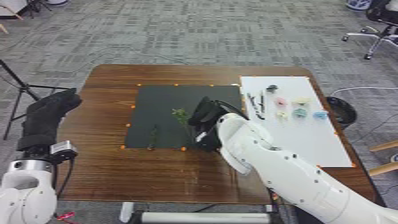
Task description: Arrange flowers
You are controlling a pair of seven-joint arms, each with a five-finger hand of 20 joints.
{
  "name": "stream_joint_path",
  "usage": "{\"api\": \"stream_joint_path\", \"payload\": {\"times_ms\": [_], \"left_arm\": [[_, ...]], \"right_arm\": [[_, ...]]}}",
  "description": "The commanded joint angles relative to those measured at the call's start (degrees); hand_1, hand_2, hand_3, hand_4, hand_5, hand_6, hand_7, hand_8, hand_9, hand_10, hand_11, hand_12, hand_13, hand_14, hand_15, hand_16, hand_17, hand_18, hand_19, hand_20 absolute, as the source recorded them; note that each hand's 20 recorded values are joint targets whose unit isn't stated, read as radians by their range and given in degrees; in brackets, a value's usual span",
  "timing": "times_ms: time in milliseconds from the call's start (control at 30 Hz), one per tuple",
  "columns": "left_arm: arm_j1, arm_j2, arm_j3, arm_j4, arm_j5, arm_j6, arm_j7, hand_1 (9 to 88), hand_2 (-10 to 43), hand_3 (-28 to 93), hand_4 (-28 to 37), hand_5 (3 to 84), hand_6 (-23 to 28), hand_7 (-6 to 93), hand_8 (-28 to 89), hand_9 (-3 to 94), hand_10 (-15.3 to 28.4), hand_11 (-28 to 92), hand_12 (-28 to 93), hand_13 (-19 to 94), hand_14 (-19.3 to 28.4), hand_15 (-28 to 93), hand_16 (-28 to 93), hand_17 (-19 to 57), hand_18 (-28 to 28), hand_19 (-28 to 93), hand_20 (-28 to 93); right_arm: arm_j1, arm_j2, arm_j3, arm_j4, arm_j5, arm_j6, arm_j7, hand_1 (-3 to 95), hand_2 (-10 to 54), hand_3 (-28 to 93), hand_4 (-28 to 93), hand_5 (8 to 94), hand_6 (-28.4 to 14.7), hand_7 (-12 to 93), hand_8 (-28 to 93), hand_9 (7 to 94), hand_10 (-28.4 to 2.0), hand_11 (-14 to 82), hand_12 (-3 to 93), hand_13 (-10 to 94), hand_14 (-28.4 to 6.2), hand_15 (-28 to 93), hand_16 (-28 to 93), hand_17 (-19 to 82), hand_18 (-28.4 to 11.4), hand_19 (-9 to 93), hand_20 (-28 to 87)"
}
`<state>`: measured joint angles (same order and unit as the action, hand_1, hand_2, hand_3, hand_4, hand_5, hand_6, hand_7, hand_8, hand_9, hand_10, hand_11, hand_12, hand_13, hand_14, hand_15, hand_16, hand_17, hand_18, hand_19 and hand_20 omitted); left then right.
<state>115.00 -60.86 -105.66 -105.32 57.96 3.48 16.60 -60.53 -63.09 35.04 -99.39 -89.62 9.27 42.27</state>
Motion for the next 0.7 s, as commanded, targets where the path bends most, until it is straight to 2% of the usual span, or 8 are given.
{"api": "stream_joint_path", "payload": {"times_ms": [33, 233, 500, 700], "left_arm": [[0.09, -0.25, 0.05, -0.25, 0.23, -1.07, -0.48, 25.6, 2.2, 72, -24.7, 51.4, 3.0, 14.6, -7, 48.6, 14.0, 20, 14, 38, 18.1, 22, 3, 5.1, 12.7, 11, 18], [-0.02, -0.16, 0.24, -0.27, 0.18, -1.09, -0.66, 25.4, 2.1, 72, -24.6, 51.3, 3.1, 14.5, -8, 48.3, 14.1, 20, 14, 38, 18.0, 22, 3, 4.6, 13.0, 11, 18], [-1.16, 0.27, 1.2, 0.21, 0.48, -1.47, -0.98, 25.5, 2.1, 72, -24.5, 51.0, 3.2, 14.5, -8, 47.8, 13.9, 20, 14, 38, 17.9, 22, 3, 4.3, 13.2, 12, 18], [-0.95, 0.17, 1.03, 0.1, 0.56, -1.76, -0.95, 25.5, 2.0, 72, -24.4, 50.8, 3.2, 14.6, -8, 47.6, 13.9, 20, 14, 38, 17.8, 22, 3, 4.3, 13.2, 12, 18]], "right_arm": [[0.33, -1.71, -0.83, 1.35, -0.27, 0.1, 1.59, 60.5, -8.5, 50, -9, 80.5, -4.7, 20, 18, 93.7, -12.2, 16.0, 15.3, 94, -4.1, 51, 28, 64, -13.3, 93, 38], [1.03, -3.29, -1.76, 2.08, -0.13, 0.56, 1.71, 60.5, -8.0, 50, -9, 80.3, -4.7, 19, 18, 93.7, -12.3, 15.1, 15.1, 94, -4.4, 51, 28, 64, -13.2, 92, 38], [1.96, -5.25, -2.39, 3.29, -0.33, 1.55, 1.45, 60.9, -7.5, 49, -9, 80.2, -4.7, 19, 19, 93.4, -12.1, 14.3, 15.0, 94, -4.5, 51, 28, 64, -13.3, 92, 38], [2.51, -5.82, -2.4, 3.7, -0.38, 2.35, 1.41, 61.3, -7.1, 48, -8, 79.9, -4.6, 19, 19, 93.3, -12.2, 14.1, 15.0, 94, -4.6, 50, 28, 64, -13.5, 92, 38]]}}
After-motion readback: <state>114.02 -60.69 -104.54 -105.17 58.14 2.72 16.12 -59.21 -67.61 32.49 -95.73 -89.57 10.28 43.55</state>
